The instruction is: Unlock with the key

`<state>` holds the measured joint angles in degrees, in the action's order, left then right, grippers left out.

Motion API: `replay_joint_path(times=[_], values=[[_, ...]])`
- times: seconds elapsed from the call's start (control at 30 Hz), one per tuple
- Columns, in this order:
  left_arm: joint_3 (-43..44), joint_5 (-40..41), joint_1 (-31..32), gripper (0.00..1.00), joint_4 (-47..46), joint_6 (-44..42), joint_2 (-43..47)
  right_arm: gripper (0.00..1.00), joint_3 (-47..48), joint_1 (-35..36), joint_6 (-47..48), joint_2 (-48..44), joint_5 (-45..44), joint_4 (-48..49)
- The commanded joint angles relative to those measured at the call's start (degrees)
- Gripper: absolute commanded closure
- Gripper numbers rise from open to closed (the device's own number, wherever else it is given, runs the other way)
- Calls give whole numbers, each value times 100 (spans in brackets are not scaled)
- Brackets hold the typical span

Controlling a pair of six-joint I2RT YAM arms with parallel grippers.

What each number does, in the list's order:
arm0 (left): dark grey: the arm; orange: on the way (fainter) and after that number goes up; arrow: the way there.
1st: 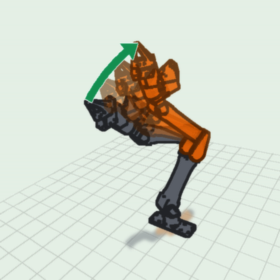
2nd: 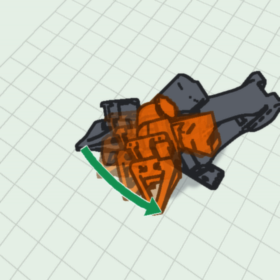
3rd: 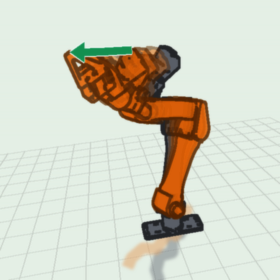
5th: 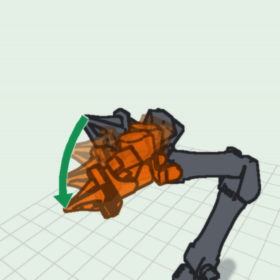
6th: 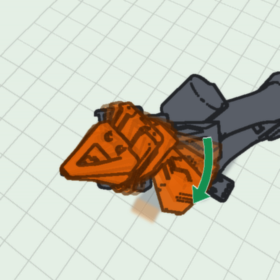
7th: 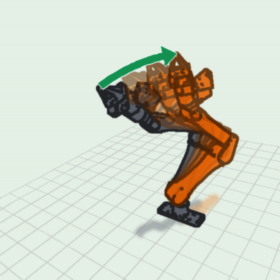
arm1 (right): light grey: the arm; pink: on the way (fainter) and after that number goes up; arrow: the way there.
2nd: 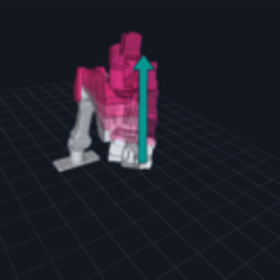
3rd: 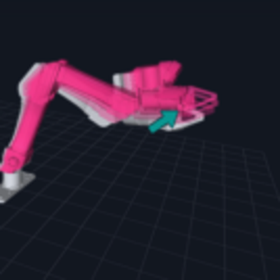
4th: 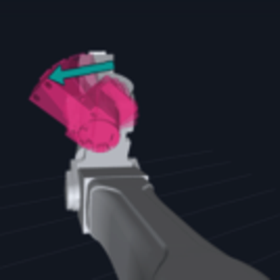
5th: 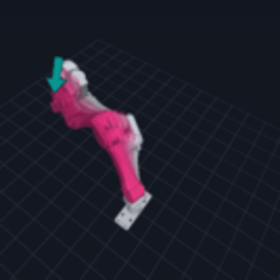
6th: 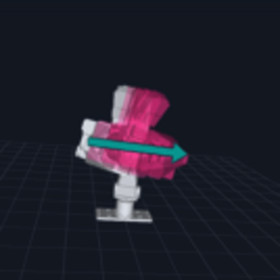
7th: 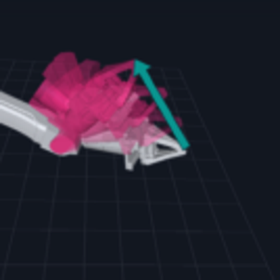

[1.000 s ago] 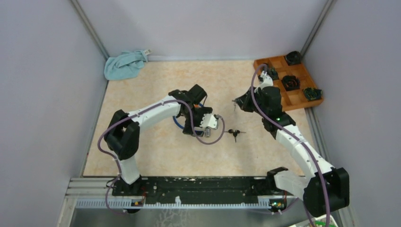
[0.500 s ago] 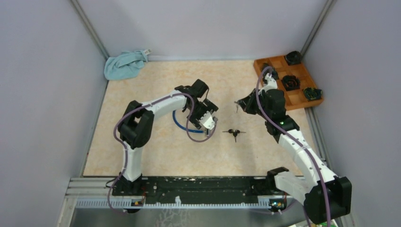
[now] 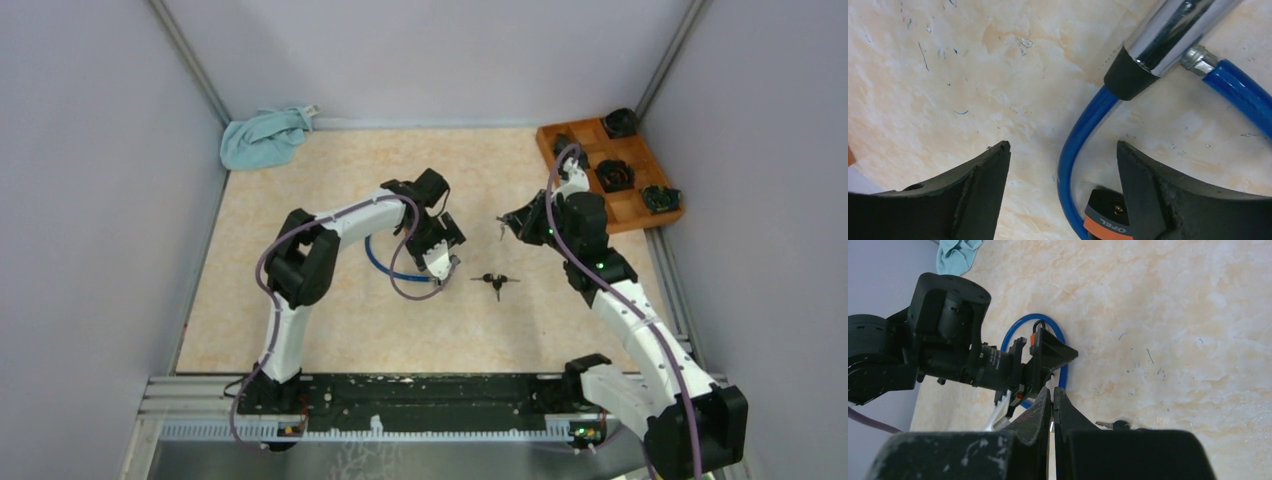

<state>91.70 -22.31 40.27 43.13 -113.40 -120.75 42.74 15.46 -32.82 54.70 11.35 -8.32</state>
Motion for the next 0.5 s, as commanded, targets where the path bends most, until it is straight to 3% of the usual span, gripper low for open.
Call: replay_joint_path(times=[0.0,0.23,0.3,0.47], values=[[621,-110,107,20,975,-295,-501,100,79,-68,-11,-234,-48,76],[884,39,177,27,1539,-682,-799,100,103,-94,-8,-309,-83,-44],[971,75,222,36,1627,-700,-878,100,103,-98,17,-327,-131,-95],[1042,290,359,67,1797,-668,-1038,100,111,-122,25,-387,-127,-131]])
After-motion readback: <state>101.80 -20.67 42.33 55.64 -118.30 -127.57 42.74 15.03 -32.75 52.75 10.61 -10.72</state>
